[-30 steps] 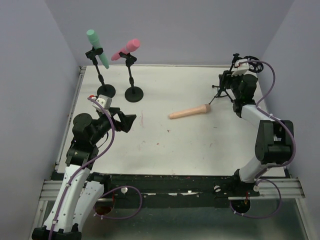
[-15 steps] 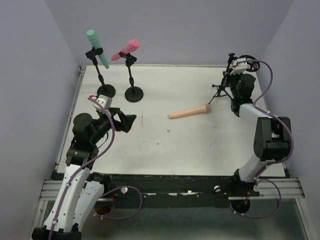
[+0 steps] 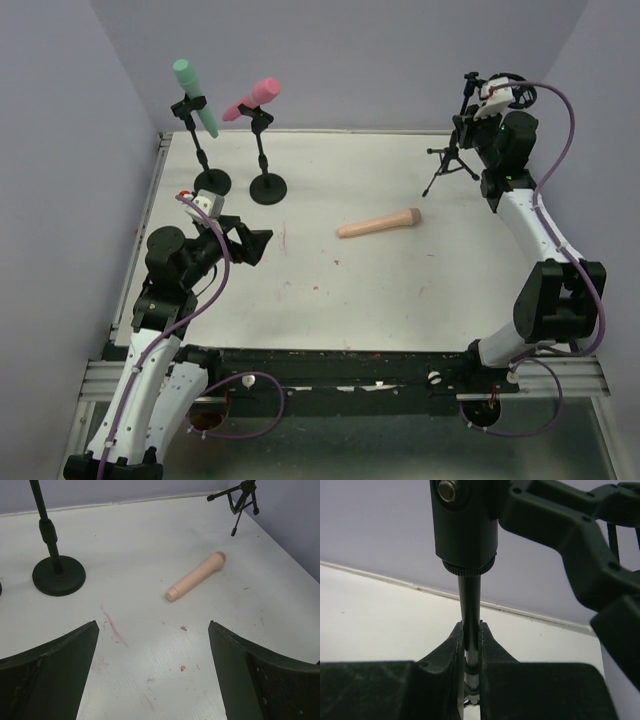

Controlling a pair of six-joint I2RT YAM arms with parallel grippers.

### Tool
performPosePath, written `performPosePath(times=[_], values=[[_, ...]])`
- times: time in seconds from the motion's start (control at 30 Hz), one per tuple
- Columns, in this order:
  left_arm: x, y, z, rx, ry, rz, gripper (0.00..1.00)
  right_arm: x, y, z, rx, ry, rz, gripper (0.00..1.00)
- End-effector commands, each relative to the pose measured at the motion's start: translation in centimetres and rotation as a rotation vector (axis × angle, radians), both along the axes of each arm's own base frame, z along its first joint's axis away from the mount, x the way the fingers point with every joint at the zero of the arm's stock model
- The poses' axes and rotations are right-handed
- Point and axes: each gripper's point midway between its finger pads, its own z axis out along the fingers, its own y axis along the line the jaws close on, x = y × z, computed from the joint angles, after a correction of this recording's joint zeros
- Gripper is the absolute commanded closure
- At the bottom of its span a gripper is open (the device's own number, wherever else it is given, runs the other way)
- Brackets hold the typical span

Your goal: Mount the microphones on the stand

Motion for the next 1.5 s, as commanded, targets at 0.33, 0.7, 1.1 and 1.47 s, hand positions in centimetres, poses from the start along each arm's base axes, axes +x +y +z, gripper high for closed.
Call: performPosePath(times=[0.33,0.7,1.1,1.47], values=[[-0.2,0.9,0.2,0.03,-0.038,0.037,0.02,-20.2,18.6,3.5,0.014,0.258,1.038,0.99],[0.3,1.6,-0.3,0.051,-0.056,0.078,0.01,-26.9,23.6,-4.9,-0.123,0.331,1.29,0.98],[0.5,1.3,-0.8,0.052,-0.042,0.062,0.02,-28.6,22.5,-8.8,-0.174,0.345,1.274,0.89],[0.4,1.1,-0.8,0.05,-0.045,0.05,0.02,-29.7,19.4,-10.4,-0.152,0.399,1.212,0.75]])
